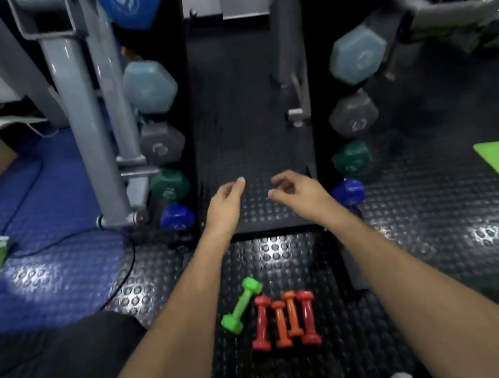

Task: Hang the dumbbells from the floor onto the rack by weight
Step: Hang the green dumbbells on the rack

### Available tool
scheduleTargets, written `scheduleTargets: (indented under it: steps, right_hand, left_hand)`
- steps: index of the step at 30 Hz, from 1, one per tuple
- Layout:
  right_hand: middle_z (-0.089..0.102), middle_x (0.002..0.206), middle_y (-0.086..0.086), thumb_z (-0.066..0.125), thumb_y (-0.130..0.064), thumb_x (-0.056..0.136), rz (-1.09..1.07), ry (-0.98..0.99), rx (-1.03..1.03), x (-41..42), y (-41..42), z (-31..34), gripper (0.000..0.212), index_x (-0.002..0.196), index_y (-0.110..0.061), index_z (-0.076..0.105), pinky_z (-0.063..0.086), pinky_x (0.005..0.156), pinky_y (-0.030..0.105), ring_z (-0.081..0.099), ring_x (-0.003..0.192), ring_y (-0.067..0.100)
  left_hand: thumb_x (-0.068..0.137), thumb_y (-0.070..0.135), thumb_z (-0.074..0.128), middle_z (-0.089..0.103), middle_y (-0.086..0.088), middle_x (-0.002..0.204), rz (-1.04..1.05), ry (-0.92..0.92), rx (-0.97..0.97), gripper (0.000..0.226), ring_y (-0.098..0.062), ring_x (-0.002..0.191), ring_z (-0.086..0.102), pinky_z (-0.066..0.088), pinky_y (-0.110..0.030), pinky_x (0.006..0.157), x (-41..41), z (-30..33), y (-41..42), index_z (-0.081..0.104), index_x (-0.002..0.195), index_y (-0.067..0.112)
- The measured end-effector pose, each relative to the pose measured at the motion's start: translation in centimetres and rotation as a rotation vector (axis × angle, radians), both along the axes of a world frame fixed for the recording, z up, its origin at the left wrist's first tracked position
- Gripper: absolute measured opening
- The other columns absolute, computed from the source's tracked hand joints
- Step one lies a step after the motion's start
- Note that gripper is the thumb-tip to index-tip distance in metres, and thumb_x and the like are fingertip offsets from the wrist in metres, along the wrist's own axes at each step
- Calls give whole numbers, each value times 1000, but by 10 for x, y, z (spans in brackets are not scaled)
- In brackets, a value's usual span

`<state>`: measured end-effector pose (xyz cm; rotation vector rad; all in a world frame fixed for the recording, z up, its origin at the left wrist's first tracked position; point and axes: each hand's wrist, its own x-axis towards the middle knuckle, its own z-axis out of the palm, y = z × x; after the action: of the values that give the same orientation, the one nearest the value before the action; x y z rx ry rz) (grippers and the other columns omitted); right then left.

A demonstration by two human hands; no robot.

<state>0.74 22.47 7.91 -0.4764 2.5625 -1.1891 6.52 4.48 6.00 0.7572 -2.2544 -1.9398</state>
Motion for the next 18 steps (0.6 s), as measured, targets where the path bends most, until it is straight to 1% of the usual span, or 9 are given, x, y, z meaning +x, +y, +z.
scheduleTargets:
  steps: [3,5,7,9,11,12,15,17,18]
  right_hand:
    - [71,111,0,71,-41,93,21,-185,104,11,-7,-69,39,125,-20,68,51,94,33,66,105,17]
    - [72,113,3,70,-41,93,37,-299,158,18,-13,-112,37,123,-20,68,52,85,29,66,98,16]
    - [73,111,5,69,-40,93,77,-370,226,23,-18,-153,32,118,-20,69,49,74,25,66,90,16]
    - [72,114,2,68,-44,94,119,-411,307,26,-25,-192,33,117,-21,70,48,81,26,65,96,17]
    - [70,115,1,67,-47,94,151,-425,341,29,-33,-221,35,117,-20,71,48,87,28,64,102,17]
    - [70,116,1,67,-46,93,160,-423,346,29,-38,-235,35,117,-20,71,48,88,29,64,105,17]
    - [68,123,2,68,-41,93,157,-436,334,30,-55,-270,38,124,-18,69,46,90,27,63,112,19]
    - [69,126,4,67,-37,94,163,-423,336,30,-65,-293,42,129,-15,67,45,96,29,63,119,22]
    - [70,127,5,66,-37,93,179,-414,347,29,-70,-304,42,129,-14,67,45,94,29,64,120,24]
  left_hand:
    - [90,56,64,69,-5,127,45,-193,5,61,-21,119,62,44,-37,110,18,-83,-14,66,130,10]
    - [92,47,68,71,-11,121,81,-318,-16,51,-26,116,64,47,-35,104,32,-133,-23,69,122,6]
    - [91,44,70,71,-13,119,63,-465,-67,50,-29,113,65,48,-31,94,49,-175,-27,66,123,7]
    - [87,48,71,69,-11,116,11,-596,-95,53,-30,110,65,49,-30,88,62,-213,-29,64,125,10]
    - [84,52,71,69,-13,120,-7,-650,-88,65,-31,111,66,52,-34,95,69,-241,-28,63,130,7]
    - [86,51,70,68,-15,125,-4,-662,-83,66,-32,116,64,51,-34,98,70,-252,-27,61,134,7]
    - [94,42,66,66,-16,130,11,-667,-105,54,-32,121,61,46,-32,98,69,-272,-26,62,133,5]
    - [93,41,67,65,-16,131,-2,-714,-124,54,-32,122,60,47,-32,100,70,-285,-26,62,133,6]
    - [90,41,69,64,-16,133,-10,-742,-139,56,-31,123,60,48,-32,101,70,-290,-26,61,134,7]
